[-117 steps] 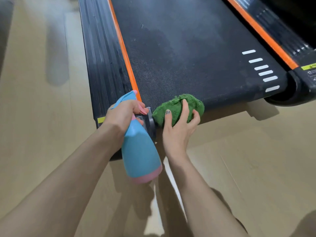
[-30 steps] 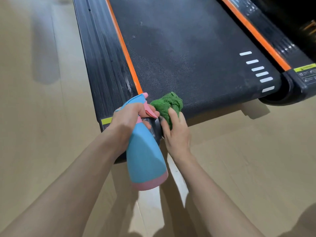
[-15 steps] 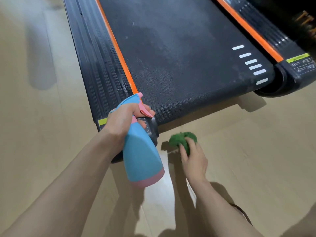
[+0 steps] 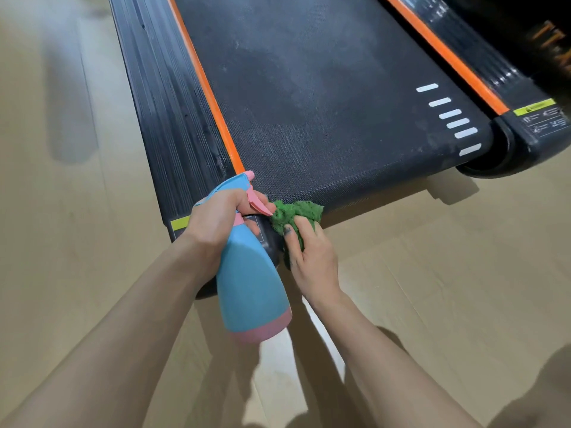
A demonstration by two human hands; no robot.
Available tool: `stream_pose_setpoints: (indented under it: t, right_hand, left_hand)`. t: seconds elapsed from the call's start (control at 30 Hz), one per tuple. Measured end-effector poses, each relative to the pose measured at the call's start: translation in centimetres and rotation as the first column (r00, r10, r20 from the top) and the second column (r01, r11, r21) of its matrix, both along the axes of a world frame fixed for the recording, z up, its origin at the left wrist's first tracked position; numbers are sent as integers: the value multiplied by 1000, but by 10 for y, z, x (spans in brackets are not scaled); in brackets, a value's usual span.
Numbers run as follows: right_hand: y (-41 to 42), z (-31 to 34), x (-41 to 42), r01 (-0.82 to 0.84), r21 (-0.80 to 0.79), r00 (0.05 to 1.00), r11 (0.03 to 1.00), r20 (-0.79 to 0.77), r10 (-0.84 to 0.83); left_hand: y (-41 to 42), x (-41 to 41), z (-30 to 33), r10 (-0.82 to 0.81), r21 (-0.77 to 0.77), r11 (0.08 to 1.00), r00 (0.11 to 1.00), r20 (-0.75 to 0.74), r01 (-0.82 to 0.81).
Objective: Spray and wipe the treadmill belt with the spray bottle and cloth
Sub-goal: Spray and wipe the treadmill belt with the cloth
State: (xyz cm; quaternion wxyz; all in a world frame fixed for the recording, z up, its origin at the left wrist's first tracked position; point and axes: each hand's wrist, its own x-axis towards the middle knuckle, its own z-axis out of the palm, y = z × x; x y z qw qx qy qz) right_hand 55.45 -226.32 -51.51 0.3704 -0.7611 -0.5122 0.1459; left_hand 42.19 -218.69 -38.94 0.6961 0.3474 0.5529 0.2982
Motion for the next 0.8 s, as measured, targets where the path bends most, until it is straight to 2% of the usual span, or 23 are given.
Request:
stream_pose_setpoints:
  t: [0.13, 0.3, 0.5, 0.53, 0.57, 0.63, 0.67, 0.7, 0.77, 0.8]
  right_hand:
    - [-6, 7, -8, 9, -43, 983, 999, -181, -16]
    - [1, 22, -21, 90, -138, 859, 986, -490, -148]
    - [6, 11, -22, 155, -205, 740, 966, -624, -251]
    - [7, 6, -22, 153, -228, 688, 962, -674, -269]
    - [9, 0, -19, 149, -280, 591, 948, -743, -313]
    - [9, -15, -5, 117, -435, 210, 893, -868, -451]
    - [7, -23, 3, 107, -493, 38, 864, -866, -499]
    - [4, -29, 10, 112, -520, -66, 847, -854, -516]
    - [7, -35, 18, 150, -503, -169, 851, -861, -479]
    - [13, -33, 14, 147, -473, -175, 869, -877, -448]
  left_hand:
    - [0, 0, 0, -9, 7, 1000, 1000, -13, 9]
    - [-4, 5, 2, 50, 8, 999, 997, 53, -50]
    - [0, 2, -2, 36, -42, 999, 999, 28, -35]
    - [1, 2, -3, 37, -45, 998, 999, 33, -36]
    - [1, 2, -3, 33, -47, 998, 999, 30, -32]
    - [1, 2, -2, 30, -43, 999, 999, 19, -29]
    - [0, 2, -2, 25, -41, 999, 1000, 15, -25]
    - [0, 1, -1, 19, -41, 999, 1000, 11, -18]
    - [-1, 1, -2, 9, -38, 999, 1000, 5, -9]
    - [0, 1, -2, 6, -36, 999, 1000, 0, -6]
